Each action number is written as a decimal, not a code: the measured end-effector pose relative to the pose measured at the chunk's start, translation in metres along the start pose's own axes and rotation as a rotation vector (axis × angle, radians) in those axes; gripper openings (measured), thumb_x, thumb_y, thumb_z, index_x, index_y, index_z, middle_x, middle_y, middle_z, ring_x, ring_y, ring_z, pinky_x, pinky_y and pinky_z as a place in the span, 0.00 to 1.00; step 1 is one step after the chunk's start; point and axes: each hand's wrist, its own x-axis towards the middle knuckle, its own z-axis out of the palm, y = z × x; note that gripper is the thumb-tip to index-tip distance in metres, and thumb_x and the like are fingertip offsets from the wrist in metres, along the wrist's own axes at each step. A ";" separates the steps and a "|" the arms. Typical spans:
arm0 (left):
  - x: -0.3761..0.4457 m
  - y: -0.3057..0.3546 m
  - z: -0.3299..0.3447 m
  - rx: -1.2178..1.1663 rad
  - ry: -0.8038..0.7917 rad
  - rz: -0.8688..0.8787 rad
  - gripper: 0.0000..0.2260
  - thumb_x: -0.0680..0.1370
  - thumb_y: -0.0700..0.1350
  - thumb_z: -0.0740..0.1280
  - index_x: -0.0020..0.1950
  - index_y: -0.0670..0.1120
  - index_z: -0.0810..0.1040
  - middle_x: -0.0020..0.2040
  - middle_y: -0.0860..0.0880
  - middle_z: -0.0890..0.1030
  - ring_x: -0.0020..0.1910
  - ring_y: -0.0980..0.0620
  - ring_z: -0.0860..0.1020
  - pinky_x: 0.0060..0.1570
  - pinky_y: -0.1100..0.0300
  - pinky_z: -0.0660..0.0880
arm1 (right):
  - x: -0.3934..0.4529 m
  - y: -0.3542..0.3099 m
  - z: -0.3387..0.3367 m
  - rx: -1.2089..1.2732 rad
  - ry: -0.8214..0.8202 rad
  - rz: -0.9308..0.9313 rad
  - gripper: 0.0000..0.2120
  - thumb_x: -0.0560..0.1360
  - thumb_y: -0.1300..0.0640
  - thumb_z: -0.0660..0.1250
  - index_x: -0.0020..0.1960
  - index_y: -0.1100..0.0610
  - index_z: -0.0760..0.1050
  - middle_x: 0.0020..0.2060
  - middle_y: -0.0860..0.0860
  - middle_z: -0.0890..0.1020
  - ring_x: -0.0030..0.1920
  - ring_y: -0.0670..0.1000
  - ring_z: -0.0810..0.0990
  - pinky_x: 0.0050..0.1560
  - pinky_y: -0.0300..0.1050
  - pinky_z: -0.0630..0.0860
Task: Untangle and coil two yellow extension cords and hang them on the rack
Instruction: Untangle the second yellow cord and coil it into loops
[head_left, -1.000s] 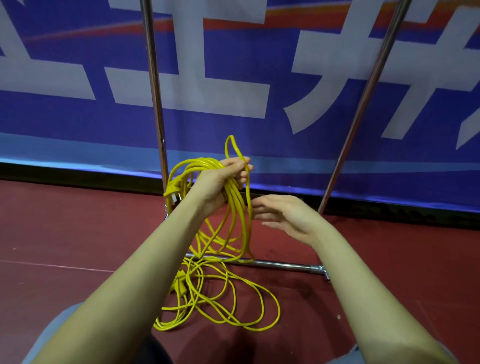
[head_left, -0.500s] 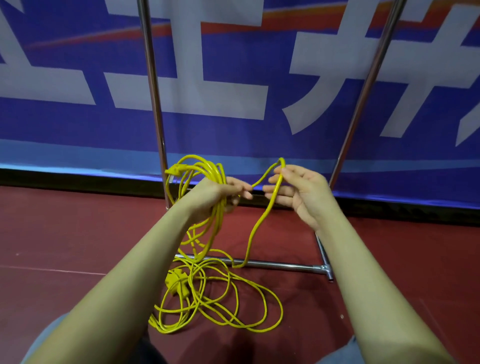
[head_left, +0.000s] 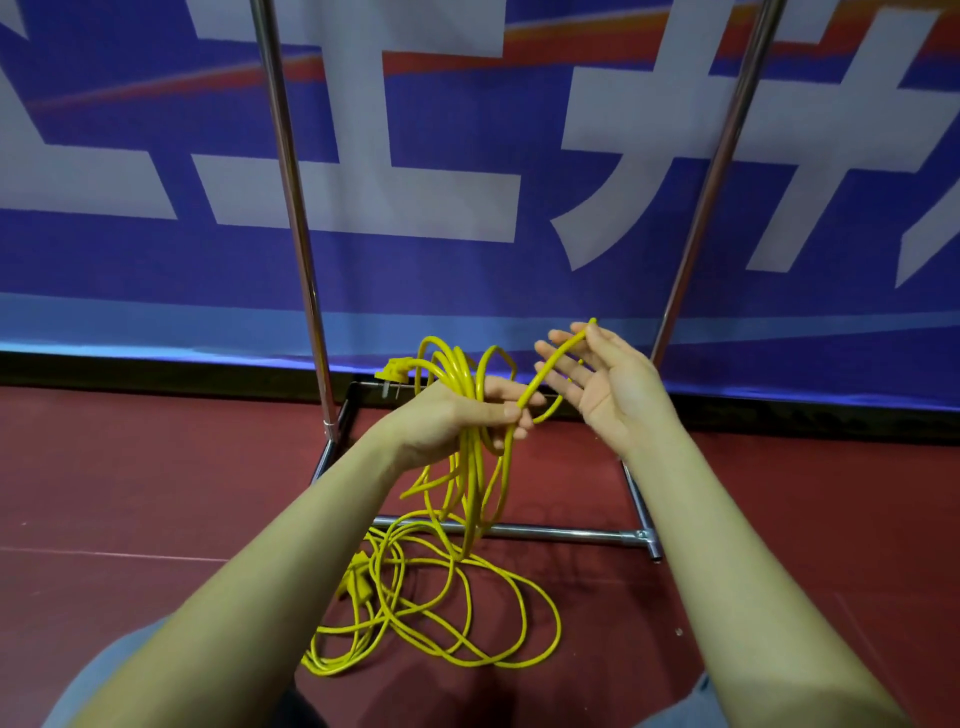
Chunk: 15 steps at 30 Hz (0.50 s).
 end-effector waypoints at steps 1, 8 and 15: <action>0.001 0.000 0.001 -0.053 0.031 0.025 0.10 0.73 0.37 0.65 0.53 0.41 0.78 0.37 0.50 0.82 0.36 0.56 0.80 0.33 0.66 0.73 | 0.000 0.000 -0.002 -0.048 0.009 0.020 0.08 0.81 0.59 0.57 0.47 0.61 0.72 0.40 0.56 0.82 0.40 0.55 0.84 0.38 0.48 0.82; 0.010 0.017 -0.005 -0.454 0.384 0.184 0.08 0.78 0.34 0.59 0.52 0.42 0.76 0.36 0.50 0.83 0.34 0.57 0.80 0.33 0.67 0.76 | -0.009 0.023 -0.012 -0.615 -0.190 0.250 0.11 0.80 0.54 0.59 0.49 0.58 0.77 0.43 0.55 0.83 0.44 0.52 0.81 0.52 0.46 0.76; 0.006 0.018 -0.016 -0.488 0.451 0.153 0.08 0.80 0.36 0.58 0.53 0.42 0.76 0.42 0.48 0.84 0.41 0.55 0.83 0.41 0.66 0.79 | -0.013 0.032 0.005 -0.664 -0.217 -0.035 0.05 0.77 0.66 0.63 0.46 0.60 0.77 0.30 0.50 0.79 0.29 0.46 0.79 0.36 0.39 0.79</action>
